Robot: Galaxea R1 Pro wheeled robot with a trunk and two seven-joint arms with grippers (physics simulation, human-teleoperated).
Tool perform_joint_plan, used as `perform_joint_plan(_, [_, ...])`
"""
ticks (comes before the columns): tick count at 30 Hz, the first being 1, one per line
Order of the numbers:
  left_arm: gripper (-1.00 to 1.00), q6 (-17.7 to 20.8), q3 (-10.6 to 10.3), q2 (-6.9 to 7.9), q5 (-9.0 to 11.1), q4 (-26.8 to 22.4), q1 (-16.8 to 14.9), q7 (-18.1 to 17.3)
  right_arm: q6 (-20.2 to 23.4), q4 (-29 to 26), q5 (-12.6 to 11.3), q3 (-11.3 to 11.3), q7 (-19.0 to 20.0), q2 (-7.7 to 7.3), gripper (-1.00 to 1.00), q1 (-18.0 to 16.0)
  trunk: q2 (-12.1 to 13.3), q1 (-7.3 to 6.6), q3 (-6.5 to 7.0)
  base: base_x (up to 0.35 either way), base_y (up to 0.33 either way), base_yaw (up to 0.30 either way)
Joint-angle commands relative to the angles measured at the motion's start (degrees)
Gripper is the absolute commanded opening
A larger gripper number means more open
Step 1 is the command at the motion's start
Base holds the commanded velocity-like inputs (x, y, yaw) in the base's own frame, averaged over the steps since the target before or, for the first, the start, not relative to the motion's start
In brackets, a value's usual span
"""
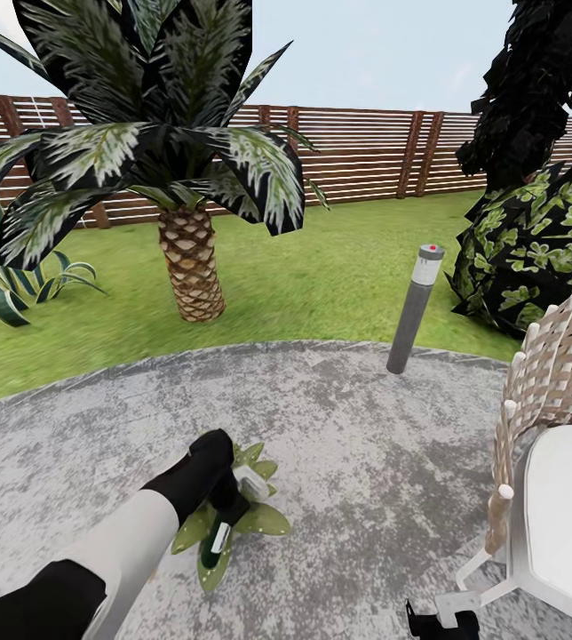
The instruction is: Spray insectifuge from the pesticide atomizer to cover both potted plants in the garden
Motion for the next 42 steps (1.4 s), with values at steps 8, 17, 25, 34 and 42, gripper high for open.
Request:
perform_joint_plan(8, [-1.00, 0.4, -0.2, -0.69, -0.6, -1.1, -1.0, -4.2, -0.2, 0.1, 0.6, -0.3, -0.4, 0.00, 1.00, 0.0, 0.0, -0.01, -0.05, 0.000, 0.000, 0.000])
perform_joint_plan(17, [-1.00, 0.7, 0.1, -0.75, -0.5, 0.2, -1.8, -8.0, -0.2, 0.1, 0.6, -0.3, -0.4, 0.00, 1.00, 0.0, 0.0, -0.01, -0.05, 0.000, 0.000, 0.000])
perform_joint_plan(25, [-1.00, 0.5, 0.0, -1.08, -0.3, 5.2, 0.0, -8.1, -0.2, 0.1, 0.6, -0.2, -0.3, 0.00, 1.00, 0.0, 0.0, -0.01, -0.05, 0.000, 0.000, 0.000])
perform_joint_plan(34, [-1.00, 0.6, 0.0, -1.75, -0.5, 4.2, 1.6, -8.1, -0.2, 0.1, 0.6, -0.2, -0.4, 0.00, 1.00, 0.0, 0.0, -0.01, -0.05, 0.000, 0.000, 0.000])
perform_joint_plan(42, [-1.00, 0.5, 0.2, -1.72, -0.7, 1.6, 1.7, -7.9, -0.2, 0.1, 0.6, -0.2, -0.4, 0.00, 1.00, 0.0, 0.0, -0.01, -0.05, 0.000, 0.000, 0.000])
